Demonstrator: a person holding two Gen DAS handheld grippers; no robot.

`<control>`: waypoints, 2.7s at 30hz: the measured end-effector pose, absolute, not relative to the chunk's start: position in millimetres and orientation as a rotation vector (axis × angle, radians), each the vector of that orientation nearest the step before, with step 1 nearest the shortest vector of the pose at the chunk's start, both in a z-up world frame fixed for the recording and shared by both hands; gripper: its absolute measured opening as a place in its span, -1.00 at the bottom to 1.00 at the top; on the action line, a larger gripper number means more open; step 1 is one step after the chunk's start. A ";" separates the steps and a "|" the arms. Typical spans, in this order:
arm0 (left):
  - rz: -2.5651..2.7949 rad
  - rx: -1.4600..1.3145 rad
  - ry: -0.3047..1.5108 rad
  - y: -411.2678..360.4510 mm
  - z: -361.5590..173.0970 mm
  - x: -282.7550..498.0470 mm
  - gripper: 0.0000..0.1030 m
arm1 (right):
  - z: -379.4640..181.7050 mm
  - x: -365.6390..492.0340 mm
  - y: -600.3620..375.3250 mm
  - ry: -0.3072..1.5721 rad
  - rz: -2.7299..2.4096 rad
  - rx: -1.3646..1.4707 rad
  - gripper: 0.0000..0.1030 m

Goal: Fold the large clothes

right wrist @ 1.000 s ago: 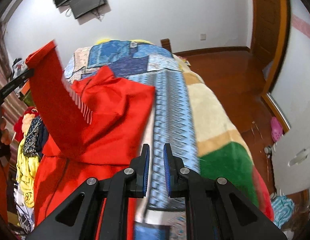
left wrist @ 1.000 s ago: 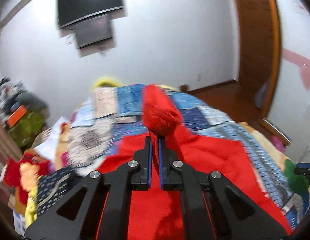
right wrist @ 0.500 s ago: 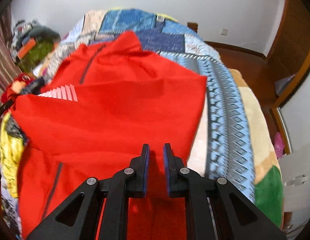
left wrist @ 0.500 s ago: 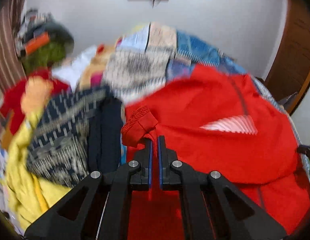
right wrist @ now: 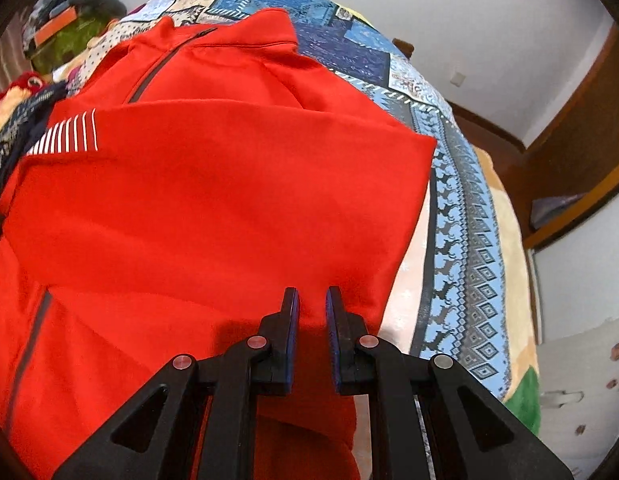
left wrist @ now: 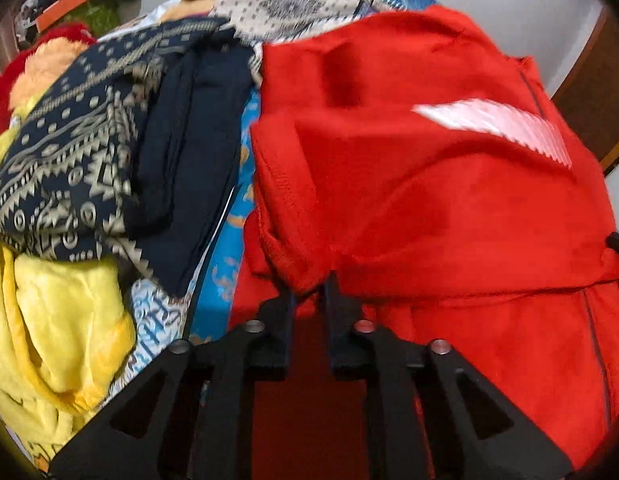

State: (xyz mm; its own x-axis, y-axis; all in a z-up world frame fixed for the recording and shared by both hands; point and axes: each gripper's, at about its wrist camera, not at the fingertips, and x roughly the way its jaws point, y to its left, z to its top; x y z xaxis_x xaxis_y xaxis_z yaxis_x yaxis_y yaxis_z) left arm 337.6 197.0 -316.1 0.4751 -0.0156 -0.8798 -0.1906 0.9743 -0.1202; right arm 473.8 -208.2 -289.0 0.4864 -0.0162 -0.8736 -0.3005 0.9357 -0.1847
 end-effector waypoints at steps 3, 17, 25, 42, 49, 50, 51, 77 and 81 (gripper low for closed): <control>0.103 -0.199 1.083 197.0 -318.0 333.9 -0.64 | -290.3 468.1 -206.3 1.039 0.146 -0.391 -0.81; 0.145 -0.051 1.144 171.0 -302.3 299.7 0.05 | -286.6 442.1 -242.2 1.004 -0.015 -0.430 0.99; 0.158 -0.059 1.084 172.5 -253.5 286.6 0.39 | -250.2 435.7 -268.7 1.006 0.052 -0.284 0.99; 0.015 0.067 0.838 115.2 -153.4 419.7 0.84 | -159.7 530.2 -201.6 0.859 0.312 -0.125 0.99; -0.029 0.047 0.856 103.4 -172.2 494.6 0.85 | -180.1 603.0 -171.5 0.915 0.393 -0.071 0.99; -0.031 0.033 0.861 104.4 -175.4 506.7 0.85 | -187.2 615.1 -168.3 0.933 0.398 -0.056 0.99; -0.036 0.016 0.866 105.7 -178.5 518.6 0.85 | -194.3 626.8 -165.0 0.952 0.400 -0.037 0.99; -0.041 -0.117 0.880 107.1 -223.3 605.8 -0.81 | -255.4 699.0 -129.0 1.009 0.498 0.188 -0.61; -0.055 -0.063 0.837 99.4 -194.3 571.2 -0.82 | -229.7 667.7 -131.2 0.949 0.521 0.148 -0.63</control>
